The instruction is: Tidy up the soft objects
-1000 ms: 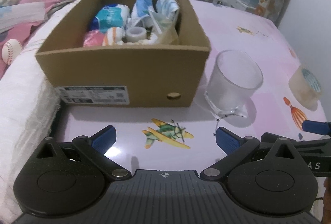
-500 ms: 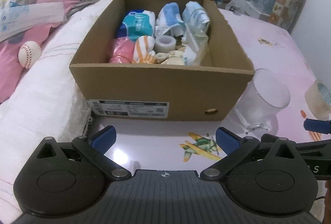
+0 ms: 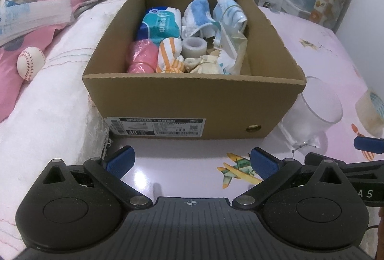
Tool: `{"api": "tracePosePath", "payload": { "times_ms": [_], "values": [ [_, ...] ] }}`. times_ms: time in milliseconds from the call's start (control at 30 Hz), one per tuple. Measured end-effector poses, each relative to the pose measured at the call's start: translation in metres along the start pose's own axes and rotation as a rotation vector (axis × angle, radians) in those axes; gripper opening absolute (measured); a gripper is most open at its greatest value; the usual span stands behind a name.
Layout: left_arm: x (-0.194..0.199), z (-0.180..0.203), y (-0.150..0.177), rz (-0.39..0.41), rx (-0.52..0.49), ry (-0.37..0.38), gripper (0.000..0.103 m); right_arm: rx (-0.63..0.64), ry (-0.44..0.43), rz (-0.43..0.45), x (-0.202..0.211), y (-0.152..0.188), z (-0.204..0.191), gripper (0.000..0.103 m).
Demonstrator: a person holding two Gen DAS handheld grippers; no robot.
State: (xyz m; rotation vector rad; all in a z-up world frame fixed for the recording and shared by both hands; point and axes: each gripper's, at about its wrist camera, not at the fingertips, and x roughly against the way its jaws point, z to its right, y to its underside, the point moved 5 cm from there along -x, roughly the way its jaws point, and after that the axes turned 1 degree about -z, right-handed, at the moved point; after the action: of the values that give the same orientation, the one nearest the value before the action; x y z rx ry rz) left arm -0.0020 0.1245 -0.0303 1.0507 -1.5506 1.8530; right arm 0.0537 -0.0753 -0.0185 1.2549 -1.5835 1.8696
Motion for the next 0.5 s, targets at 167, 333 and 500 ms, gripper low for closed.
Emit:
{"api": "tracePosePath", "payload": {
  "times_ms": [167, 333, 500],
  "values": [
    [0.0004, -0.0006, 0.0003, 0.001, -0.002, 0.006, 0.103, -0.007, 0.003, 0.003, 0.0011, 0.0007, -0.0003, 0.072],
    [-0.0014, -0.0006, 0.0011, -0.006, -0.003, 0.016, 0.103, -0.008, 0.007, 0.000, 0.0010, 0.0014, -0.0003, 0.072],
    [-0.0030, -0.0009, 0.0020, -0.010, -0.004, 0.023, 0.103, -0.012, 0.013, 0.000, 0.0015, 0.0020, 0.0002, 0.072]
  ]
}}
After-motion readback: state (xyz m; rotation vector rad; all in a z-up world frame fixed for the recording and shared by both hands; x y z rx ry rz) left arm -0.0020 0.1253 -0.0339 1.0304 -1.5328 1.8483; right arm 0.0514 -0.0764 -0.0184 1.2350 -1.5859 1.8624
